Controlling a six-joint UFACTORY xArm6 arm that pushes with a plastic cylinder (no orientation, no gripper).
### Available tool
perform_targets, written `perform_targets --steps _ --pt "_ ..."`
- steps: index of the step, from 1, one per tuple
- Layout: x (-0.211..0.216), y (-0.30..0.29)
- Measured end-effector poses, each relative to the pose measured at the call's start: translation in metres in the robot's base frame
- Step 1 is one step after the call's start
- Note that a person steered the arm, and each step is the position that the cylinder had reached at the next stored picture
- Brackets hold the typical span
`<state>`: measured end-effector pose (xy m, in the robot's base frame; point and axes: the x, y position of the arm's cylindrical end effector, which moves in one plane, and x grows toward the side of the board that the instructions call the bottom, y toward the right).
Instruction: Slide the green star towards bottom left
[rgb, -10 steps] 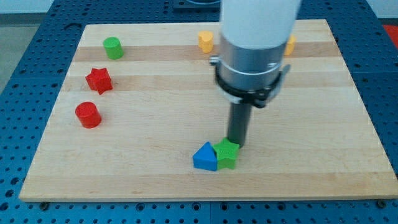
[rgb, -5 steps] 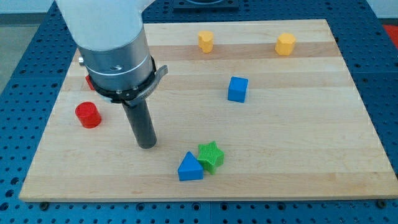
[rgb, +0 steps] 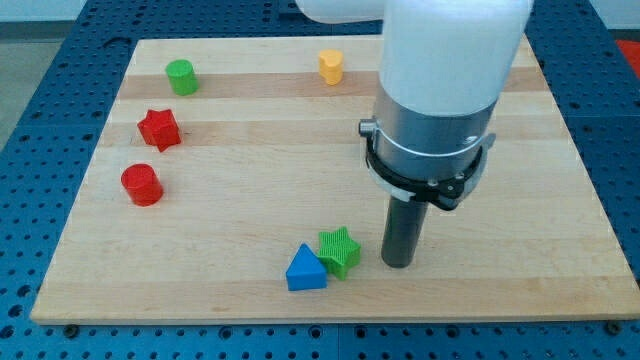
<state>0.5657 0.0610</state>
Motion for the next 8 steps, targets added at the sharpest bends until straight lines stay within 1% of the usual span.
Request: perform_targets --steps 2,5,6,7,8 --pt "0.0 0.0" --pt "0.006 -0.031" --pt "0.007 -0.031" --pt "0.007 -0.045" --pt "-0.007 -0.085"
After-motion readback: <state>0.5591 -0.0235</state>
